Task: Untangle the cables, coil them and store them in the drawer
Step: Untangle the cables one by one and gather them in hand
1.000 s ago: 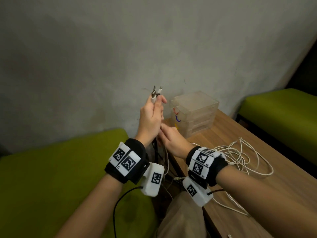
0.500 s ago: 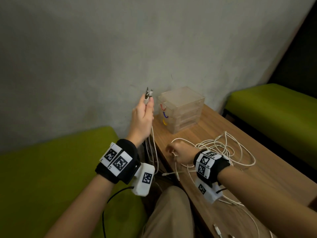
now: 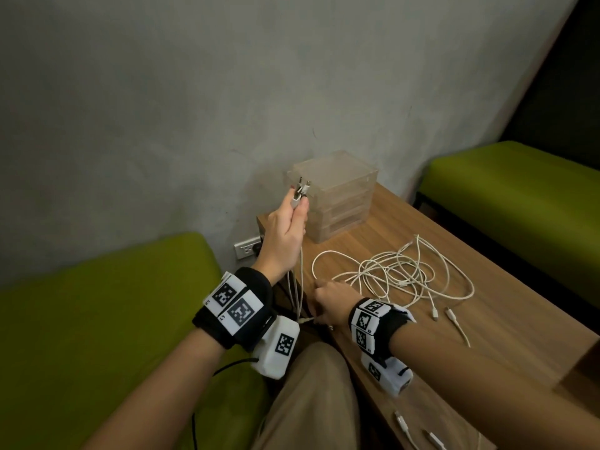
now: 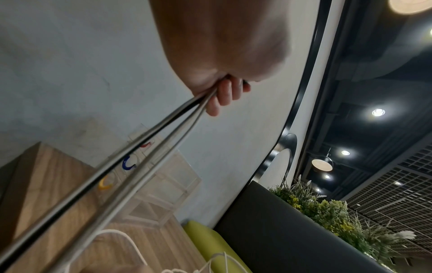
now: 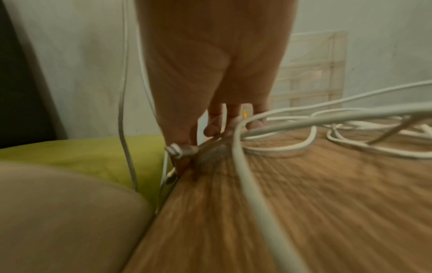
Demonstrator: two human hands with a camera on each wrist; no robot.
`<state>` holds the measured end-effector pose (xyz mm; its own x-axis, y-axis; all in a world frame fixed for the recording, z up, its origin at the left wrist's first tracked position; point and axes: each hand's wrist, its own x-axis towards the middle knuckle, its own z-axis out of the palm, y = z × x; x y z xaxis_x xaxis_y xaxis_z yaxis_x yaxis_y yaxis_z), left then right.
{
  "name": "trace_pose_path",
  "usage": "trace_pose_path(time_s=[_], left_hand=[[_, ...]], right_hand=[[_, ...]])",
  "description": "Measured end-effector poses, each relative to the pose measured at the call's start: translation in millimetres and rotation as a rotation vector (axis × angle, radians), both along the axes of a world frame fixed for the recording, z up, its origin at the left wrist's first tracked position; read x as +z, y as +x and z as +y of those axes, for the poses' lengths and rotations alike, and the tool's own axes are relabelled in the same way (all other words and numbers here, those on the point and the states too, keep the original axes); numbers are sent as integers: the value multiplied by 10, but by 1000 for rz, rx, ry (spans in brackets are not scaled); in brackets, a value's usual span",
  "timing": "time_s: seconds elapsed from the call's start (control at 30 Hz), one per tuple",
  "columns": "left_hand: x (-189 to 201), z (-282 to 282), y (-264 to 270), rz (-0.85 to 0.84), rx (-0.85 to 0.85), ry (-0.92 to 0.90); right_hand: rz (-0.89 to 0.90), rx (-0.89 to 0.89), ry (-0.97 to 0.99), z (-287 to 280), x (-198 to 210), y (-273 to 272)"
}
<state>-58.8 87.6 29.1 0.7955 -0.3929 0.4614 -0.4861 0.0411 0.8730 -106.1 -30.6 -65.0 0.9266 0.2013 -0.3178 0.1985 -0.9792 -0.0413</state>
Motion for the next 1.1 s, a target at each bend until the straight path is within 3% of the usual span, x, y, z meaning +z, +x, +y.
trace_pose_path(time_s=[0.13,0.43,0.7,0.87,1.1], left_hand=[[-13,-6,6,-10,15,3],[-267,-23,-28,53,52,84],[-327,-74,2,20,199,152],[-234,-229,-75,64,168,125],[-59,-513,-248,-2,87,78]], right_hand=[[-58,32,46,1,49,-12],[-157,-114,337,-138,137,-23],[-574,-353,736,-296,311,-105],[-885,-445,1011,-295,506,-151],[-903,-332,1046,-148,553,-249]])
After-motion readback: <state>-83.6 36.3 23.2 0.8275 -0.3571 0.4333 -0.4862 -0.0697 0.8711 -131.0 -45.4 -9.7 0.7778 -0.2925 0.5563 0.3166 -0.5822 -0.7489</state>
